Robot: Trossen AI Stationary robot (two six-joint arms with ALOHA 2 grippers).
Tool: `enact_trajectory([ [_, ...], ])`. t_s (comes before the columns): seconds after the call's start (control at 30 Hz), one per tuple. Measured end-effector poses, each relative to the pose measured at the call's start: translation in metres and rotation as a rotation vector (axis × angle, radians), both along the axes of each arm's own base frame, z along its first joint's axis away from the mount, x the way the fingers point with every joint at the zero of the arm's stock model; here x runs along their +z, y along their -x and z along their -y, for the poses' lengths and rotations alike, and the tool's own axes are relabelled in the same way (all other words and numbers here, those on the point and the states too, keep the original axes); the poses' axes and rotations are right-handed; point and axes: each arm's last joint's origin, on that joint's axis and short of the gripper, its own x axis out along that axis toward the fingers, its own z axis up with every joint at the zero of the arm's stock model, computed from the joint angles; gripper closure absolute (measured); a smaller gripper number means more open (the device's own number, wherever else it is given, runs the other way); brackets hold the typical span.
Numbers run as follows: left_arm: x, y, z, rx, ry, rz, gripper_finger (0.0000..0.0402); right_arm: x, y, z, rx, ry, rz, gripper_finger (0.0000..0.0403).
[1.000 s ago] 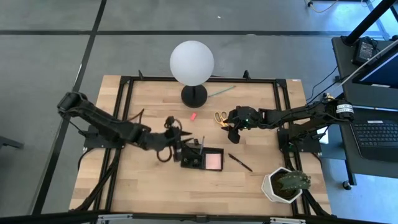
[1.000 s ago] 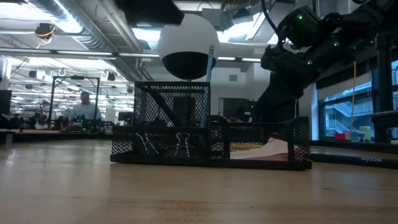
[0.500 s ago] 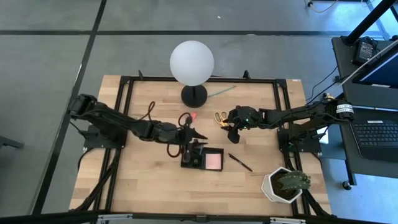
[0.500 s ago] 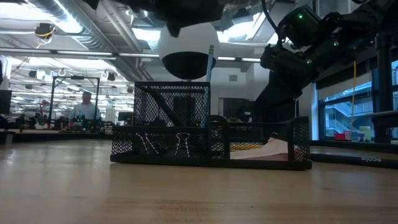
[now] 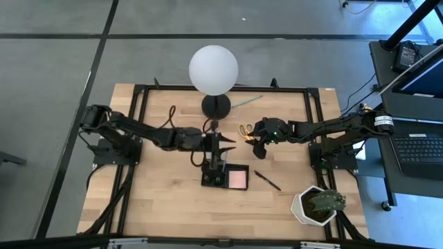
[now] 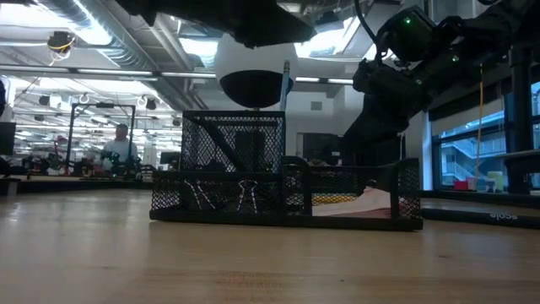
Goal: Pick and place office supplies into organizer
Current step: Put the black binder clip into the black desk organizer
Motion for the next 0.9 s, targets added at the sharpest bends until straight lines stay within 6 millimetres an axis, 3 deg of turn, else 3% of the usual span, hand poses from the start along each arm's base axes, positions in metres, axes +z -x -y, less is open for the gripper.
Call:
enact_trajectory([
  [0.23,-0.004,-0.002,-0.02,-0.168,-0.018,-0.04,0.0318,0.001,0.0,0.0,0.016,0.023,0.004,0.0232],
  [0.4,0.006,0.005,-0.055,-0.104,-0.069,-0.028,0.0318,0.002,-0.001,0.0,0.033,0.049,0.016,0.0232],
  [0.6,-0.002,0.014,-0.096,-0.142,0.023,-0.106,0.0318,0.005,-0.004,0.001,0.061,0.097,0.053,0.0232],
  [0.9,-0.017,0.024,-0.114,-0.123,0.086,-0.249,0.0318,0.007,-0.005,0.001,0.073,0.122,0.074,0.0232],
])
